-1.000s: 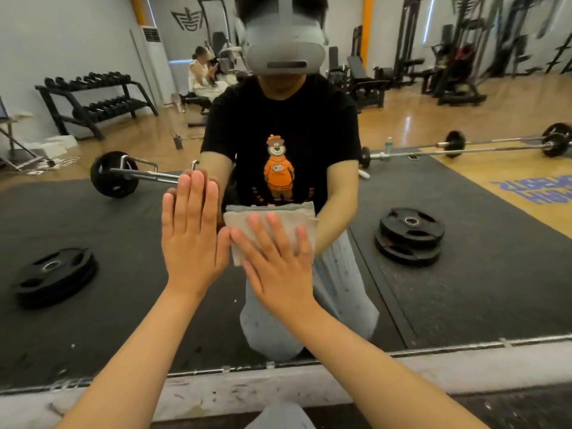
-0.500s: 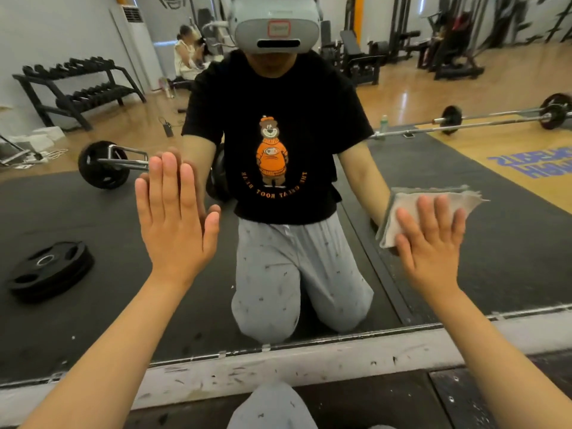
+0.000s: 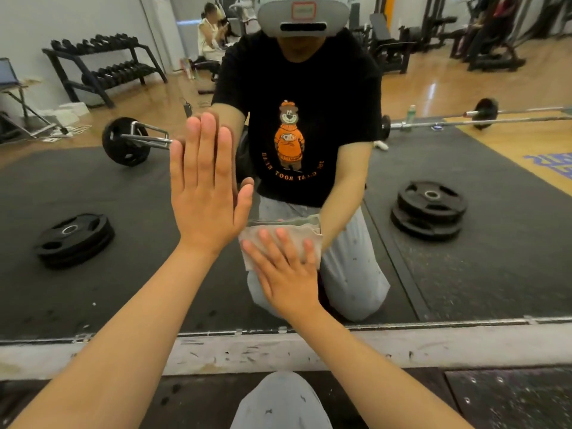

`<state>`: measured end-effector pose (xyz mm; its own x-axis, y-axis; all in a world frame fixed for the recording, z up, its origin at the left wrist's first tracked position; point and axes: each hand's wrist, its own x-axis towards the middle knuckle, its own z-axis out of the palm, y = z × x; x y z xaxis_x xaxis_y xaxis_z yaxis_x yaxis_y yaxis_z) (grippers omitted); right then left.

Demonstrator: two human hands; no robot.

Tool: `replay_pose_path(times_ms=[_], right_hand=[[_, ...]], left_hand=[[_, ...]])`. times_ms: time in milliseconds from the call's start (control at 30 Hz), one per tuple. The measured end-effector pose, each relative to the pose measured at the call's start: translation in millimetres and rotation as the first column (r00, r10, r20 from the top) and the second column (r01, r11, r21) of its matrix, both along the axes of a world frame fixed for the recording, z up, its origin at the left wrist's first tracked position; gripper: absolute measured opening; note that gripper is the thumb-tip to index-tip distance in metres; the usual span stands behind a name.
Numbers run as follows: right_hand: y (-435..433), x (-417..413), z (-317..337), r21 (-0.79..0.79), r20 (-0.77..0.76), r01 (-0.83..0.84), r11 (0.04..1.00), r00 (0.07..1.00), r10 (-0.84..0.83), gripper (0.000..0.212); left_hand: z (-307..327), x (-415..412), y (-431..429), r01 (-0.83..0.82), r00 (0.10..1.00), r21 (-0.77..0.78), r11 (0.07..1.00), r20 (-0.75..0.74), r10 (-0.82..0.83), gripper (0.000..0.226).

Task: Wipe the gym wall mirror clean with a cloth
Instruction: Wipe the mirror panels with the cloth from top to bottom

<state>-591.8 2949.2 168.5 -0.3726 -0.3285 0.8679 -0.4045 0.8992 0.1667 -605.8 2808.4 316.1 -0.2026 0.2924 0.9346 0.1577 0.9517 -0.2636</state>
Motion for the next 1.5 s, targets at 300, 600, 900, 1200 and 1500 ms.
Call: replay_pose_path(times_ms=[300, 600, 900, 1200, 1500], right_hand=[[154.9, -20.0, -2.0, 0.144, -0.108, -0.021, 0.989, 0.993, 0.037, 0.056], [267.6, -15.3, -10.4, -0.086, 0.022, 0.135, 0.987, 0.991, -0.133, 0.054], [76.8, -0.1, -53.6, 0.043, 0.047, -0.077, 0.996, 0.996, 0.075, 0.073], [91.9, -5.3, -79.4, 0.251, 0.078, -0.195, 0.948, 0.98, 0.181, 0.064], [318.8, -13.8, -76.0, 0.383, 0.111, 0.011, 0.924, 0.992, -0.058, 0.052]], left_hand=[[1.8, -0.9, -1.0, -0.028, 1.0, -0.018, 0.999, -0.014, 0.028, 0.074], [3.4, 4.6, 6.1, -0.029, 1.0, 0.038, 0.999, -0.008, 0.029, 0.068], [3.0, 1.6, 5.1, -0.01, 0.999, 0.037, 0.999, -0.036, 0.011, 0.068], [4.0, 5.2, 3.3, -0.071, 0.997, 0.023, 0.997, -0.013, 0.072, 0.069], [4.4, 10.7, 11.2, -0.056, 0.998, 0.038, 0.998, 0.014, 0.056, 0.07]])
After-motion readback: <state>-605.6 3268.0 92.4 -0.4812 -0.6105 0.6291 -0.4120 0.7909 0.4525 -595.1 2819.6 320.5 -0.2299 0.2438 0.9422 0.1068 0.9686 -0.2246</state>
